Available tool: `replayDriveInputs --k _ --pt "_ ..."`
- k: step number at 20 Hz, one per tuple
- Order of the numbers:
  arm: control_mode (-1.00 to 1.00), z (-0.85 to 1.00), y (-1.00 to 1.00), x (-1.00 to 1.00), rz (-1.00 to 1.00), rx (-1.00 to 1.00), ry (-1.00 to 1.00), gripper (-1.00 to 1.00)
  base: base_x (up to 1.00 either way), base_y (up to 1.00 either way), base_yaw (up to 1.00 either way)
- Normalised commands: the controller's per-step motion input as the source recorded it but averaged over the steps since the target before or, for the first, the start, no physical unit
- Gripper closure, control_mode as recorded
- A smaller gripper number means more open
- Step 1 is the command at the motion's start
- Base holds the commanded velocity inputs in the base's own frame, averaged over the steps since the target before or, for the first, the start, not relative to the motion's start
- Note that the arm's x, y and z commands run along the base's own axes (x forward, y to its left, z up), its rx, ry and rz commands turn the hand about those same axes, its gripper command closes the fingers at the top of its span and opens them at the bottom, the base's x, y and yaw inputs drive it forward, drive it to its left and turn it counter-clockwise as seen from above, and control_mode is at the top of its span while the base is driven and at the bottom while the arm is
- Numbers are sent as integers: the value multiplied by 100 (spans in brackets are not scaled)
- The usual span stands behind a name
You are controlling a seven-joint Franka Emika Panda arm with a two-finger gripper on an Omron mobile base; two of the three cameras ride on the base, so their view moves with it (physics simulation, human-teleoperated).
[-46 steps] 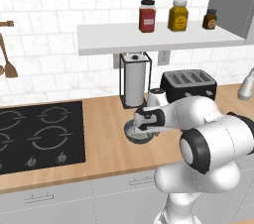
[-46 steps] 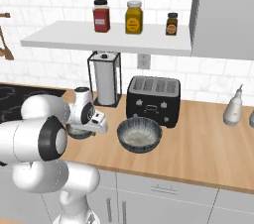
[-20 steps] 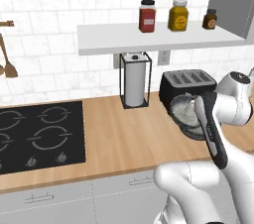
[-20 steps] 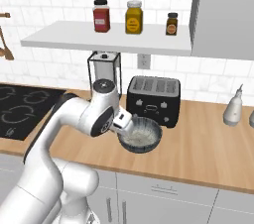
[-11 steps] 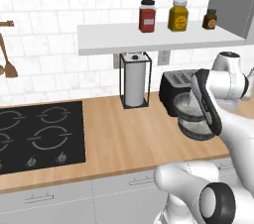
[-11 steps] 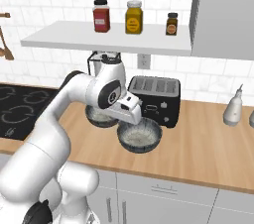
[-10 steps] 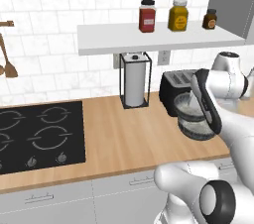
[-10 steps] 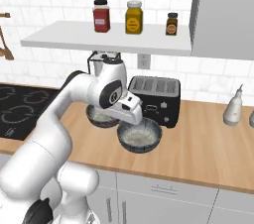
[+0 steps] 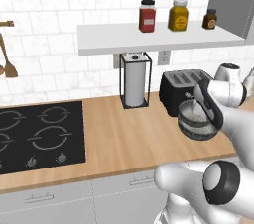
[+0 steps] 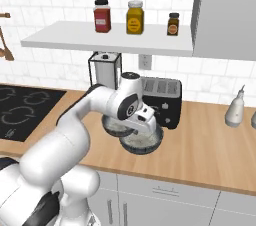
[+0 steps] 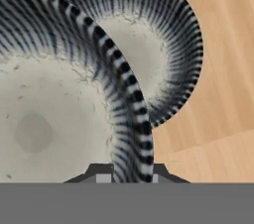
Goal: Pick up the bowls on the counter and stack them on top of one another in the open cabinet. Place the smaller bowl on top of the larger bowl.
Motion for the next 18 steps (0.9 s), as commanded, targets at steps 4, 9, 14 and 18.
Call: replayDriveInputs --k 4,9,14,18 --pt "-100 -17 -29 38 0 0 0 100 0 0 0" --pt "-100 -13 -35 24 0 0 0 100 0 0 0" --pt "-100 -22 -25 2 0 0 0 100 0 0 0" --pt "-100 -34 -2 0 0 0 0 100 0 0 0"
